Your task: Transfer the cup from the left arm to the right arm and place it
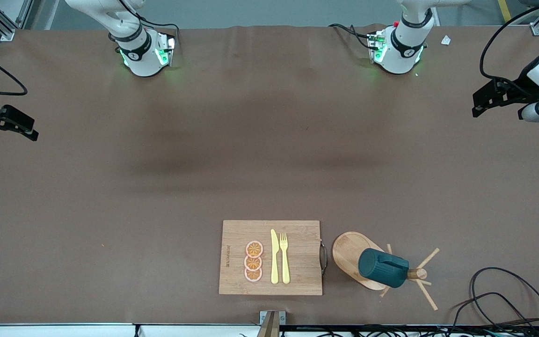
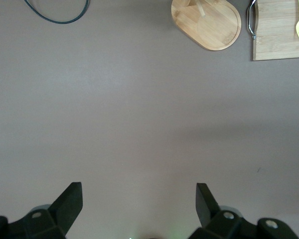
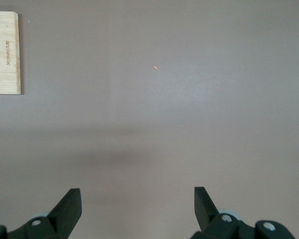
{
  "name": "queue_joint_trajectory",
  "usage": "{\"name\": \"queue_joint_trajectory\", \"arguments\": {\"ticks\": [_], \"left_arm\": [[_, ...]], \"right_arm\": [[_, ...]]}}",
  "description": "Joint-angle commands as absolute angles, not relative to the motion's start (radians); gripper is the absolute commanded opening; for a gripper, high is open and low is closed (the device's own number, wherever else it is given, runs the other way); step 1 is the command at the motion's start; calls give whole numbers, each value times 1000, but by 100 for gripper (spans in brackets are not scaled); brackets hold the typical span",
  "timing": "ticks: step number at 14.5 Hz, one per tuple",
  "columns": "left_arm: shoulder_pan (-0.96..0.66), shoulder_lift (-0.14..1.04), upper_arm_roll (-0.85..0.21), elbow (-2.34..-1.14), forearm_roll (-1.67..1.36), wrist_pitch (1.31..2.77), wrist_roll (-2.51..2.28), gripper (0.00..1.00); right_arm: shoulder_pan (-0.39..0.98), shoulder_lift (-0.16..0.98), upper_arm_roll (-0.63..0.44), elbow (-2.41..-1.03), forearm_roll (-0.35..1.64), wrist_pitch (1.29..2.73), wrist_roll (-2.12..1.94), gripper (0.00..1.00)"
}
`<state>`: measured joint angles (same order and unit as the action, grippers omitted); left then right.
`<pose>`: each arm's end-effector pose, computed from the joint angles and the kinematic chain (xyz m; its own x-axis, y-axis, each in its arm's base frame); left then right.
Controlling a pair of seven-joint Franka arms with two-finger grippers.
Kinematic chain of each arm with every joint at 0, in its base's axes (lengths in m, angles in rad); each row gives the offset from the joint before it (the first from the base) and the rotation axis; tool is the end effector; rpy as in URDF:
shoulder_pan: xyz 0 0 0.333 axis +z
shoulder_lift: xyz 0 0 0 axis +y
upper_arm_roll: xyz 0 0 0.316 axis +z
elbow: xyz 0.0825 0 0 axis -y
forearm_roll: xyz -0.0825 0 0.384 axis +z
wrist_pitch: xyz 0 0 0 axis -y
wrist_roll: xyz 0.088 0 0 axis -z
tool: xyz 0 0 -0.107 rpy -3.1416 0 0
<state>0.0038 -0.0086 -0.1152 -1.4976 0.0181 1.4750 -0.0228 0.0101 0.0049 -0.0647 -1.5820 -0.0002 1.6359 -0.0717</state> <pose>0.5391 -0.0585 0.6551 0.9961 -0.0867 -0.0136 -0.0870 -0.9960 -0.0193 0.5616 -0.0306 0.6223 0.9987 0.0172 0.0488 0.0170 -0.9998 0.0040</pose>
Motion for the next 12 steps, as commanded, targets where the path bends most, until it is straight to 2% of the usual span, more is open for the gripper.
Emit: {"name": "queue_joint_trajectory", "arguments": {"ticks": [1, 6, 9, 12], "left_arm": [[12, -25, -115, -1490, 5, 1444, -3, 100], [14, 15, -114, -1453, -1, 1465, -8, 100], [6, 31, -114, -1469, -24, 1587, -32, 100], [-2, 78, -114, -1459, -40, 1620, -90, 100]], "right_arm": [[5, -11, -63, -1586, -11, 1632, -72, 100], [5, -11, -63, -1586, -11, 1629, -72, 100], [5, -9, -63, -1586, -11, 1629, -72, 100], [5, -9, -63, -1586, -11, 1629, -72, 100]]}}
